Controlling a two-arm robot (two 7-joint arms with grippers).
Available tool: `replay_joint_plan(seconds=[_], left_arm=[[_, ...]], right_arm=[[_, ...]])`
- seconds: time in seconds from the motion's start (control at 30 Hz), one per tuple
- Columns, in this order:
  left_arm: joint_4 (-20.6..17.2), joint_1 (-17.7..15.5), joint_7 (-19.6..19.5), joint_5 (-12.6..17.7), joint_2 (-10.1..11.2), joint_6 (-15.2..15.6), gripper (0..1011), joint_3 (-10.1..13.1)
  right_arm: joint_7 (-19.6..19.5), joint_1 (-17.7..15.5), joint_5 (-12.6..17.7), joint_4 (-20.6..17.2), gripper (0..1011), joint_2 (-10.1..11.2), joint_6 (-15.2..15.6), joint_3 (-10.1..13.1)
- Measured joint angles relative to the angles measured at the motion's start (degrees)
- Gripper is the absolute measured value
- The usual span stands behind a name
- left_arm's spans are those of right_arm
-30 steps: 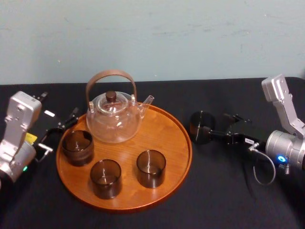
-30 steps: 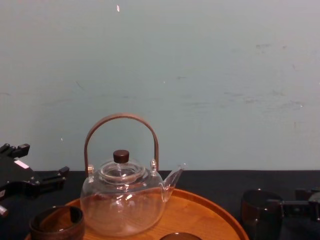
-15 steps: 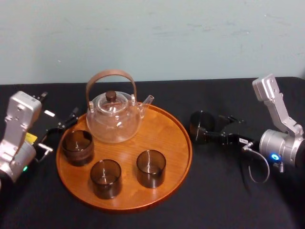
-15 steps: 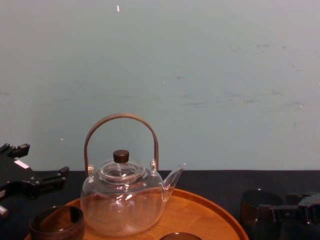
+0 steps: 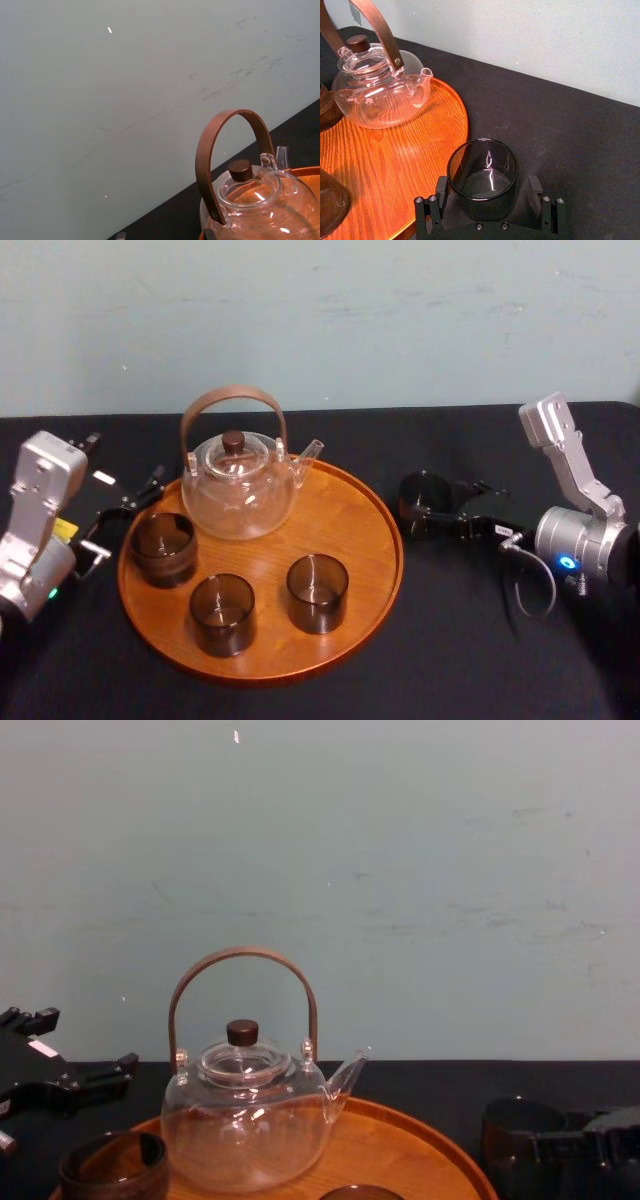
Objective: Pick up the glass from the table and place it on the tray.
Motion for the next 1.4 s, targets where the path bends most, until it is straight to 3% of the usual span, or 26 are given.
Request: replay_joint_plan(seconds=[0.8, 1.4], left_arm=[[0.0, 0.0, 0.0, 0.0, 0.0, 0.0, 1001, 0.0], [0.0, 0.0, 0.0, 0.0, 0.0, 0.0, 1001, 0.0]], right_arm=[[1.52, 2.69, -1.76, 3.0, 1002, -2.12, -0.2, -1.24], [0.84, 3.12, -2.72, 3.49, 1002, -2.51, -0.1, -1.47]])
